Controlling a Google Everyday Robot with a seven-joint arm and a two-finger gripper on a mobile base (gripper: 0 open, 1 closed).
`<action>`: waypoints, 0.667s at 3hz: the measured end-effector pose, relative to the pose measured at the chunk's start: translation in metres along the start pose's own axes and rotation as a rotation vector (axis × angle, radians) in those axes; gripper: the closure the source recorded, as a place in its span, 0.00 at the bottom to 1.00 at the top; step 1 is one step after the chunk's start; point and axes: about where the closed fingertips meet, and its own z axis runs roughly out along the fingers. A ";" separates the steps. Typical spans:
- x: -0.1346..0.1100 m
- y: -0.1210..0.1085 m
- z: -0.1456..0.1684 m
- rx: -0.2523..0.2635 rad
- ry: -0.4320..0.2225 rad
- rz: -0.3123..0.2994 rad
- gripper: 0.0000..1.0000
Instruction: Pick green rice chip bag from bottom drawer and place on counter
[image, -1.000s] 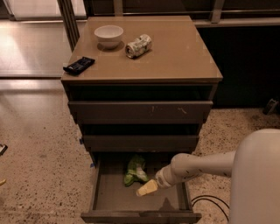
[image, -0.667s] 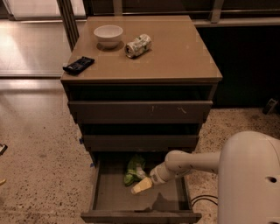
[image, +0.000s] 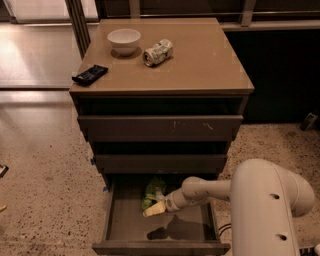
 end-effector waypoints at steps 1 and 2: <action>0.000 0.000 0.000 0.000 0.000 0.000 0.00; -0.004 -0.008 0.012 -0.001 -0.028 0.022 0.00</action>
Offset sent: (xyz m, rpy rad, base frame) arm 0.0229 0.0016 -0.0277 0.0307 -0.0220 -0.0822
